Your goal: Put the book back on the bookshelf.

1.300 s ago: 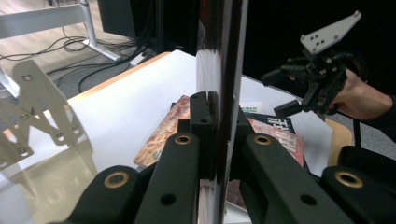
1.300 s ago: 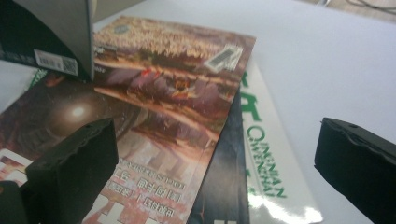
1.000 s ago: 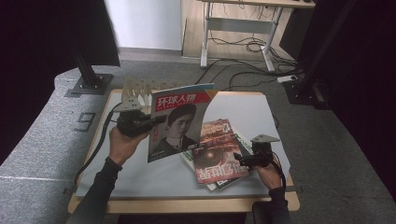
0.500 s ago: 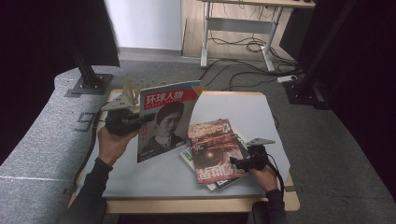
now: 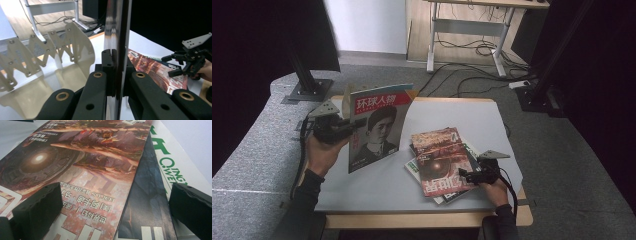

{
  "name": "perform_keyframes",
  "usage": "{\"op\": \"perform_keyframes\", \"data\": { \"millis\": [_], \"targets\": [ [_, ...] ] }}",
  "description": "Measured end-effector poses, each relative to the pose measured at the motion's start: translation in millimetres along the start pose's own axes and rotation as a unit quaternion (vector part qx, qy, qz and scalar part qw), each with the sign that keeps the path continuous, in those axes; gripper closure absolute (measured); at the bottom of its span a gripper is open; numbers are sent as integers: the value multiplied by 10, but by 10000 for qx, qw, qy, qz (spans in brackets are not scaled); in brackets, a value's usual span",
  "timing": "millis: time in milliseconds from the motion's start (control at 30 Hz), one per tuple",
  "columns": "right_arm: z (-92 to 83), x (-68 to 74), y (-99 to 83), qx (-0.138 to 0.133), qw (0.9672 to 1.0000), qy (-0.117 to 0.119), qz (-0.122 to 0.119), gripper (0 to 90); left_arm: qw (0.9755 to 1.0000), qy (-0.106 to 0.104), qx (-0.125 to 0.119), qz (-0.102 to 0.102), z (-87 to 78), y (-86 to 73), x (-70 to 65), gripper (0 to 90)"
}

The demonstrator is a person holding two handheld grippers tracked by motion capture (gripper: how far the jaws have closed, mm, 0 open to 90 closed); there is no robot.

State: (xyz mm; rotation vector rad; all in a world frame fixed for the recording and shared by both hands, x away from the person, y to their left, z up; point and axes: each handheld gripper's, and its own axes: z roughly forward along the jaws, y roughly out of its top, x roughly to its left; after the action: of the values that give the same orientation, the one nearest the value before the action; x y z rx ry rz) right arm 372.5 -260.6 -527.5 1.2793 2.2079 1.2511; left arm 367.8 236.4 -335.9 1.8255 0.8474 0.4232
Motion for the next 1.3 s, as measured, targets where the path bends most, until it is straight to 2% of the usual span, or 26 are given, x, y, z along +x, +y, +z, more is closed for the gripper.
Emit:
{"op": "perform_keyframes", "data": {
  "millis": [733,1300],
  "targets": [
    [12,-14,-44,-224,9997,43,-27,0,9983,503,-44,-306,-234,3,256,870],
    [15,-15,-50,-259,9997,43,-31,0,9939,1005,-76,-447,-346,15,472,869]
  ]
}}
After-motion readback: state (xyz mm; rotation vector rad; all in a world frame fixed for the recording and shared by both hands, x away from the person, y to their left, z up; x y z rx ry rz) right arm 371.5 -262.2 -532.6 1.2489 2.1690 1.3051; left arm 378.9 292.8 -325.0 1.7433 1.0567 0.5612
